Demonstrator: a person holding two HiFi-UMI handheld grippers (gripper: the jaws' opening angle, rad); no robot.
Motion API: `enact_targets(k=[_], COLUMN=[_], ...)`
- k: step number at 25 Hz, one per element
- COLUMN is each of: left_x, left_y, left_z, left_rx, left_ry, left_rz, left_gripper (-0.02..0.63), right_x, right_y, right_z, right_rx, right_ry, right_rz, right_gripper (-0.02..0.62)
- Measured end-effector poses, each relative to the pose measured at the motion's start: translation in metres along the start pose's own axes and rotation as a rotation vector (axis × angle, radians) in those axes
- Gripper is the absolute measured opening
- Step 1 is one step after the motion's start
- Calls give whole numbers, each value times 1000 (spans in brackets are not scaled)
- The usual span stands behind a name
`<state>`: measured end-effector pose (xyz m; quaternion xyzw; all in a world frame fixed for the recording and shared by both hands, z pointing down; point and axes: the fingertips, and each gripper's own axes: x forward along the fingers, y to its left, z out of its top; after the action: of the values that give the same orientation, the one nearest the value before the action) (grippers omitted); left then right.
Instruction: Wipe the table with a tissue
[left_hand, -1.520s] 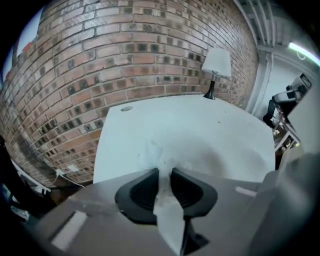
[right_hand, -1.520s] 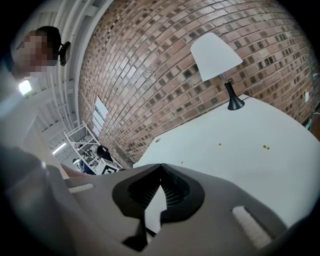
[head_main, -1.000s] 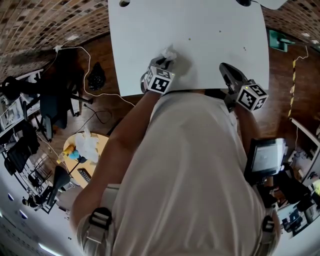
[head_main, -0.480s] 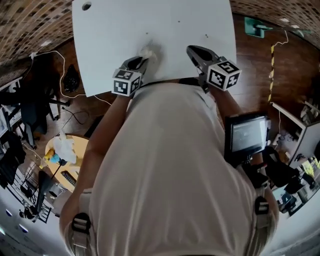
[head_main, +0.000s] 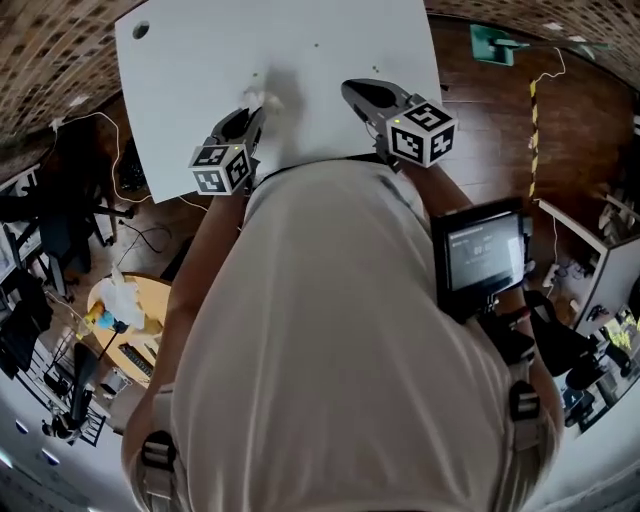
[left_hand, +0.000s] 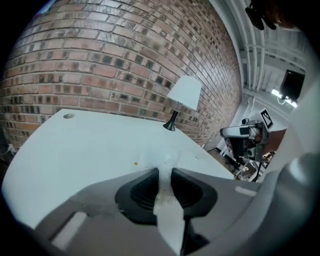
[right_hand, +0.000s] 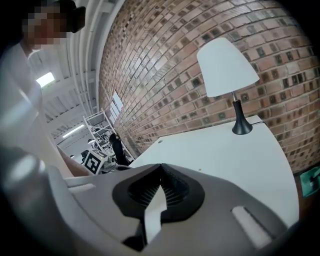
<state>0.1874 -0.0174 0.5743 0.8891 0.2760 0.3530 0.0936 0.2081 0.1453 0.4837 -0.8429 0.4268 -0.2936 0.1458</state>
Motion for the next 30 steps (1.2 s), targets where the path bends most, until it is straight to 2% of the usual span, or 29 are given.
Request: enact_targets(k=[6,13,16,21,27,30], left_x=[4,21,31,45,53,59], left_y=[32,84,97,115,111,103], left_z=[3,11,22,9,9,12], left_rx=[-23,-59,-26,38,130,184], left_ry=[23,59,97,232,270,290], left_rz=[120,234,282,367,424,413], left_gripper=[83,84,84,89,90,87], right_x=[-4,-17,-30,-50,-61,-65], right_y=[-14,-23,-34,-50,-58,-60], right_z=[0,-11,-13,-17,-21,-24], right_rx=[19,60,78,121,158,179], right_ry=[-15,-17,-29,-55,-79,-90], right_rz=[18,1,-34,-95,-127,-136], right_gripper=[5,5,5,5,5,5])
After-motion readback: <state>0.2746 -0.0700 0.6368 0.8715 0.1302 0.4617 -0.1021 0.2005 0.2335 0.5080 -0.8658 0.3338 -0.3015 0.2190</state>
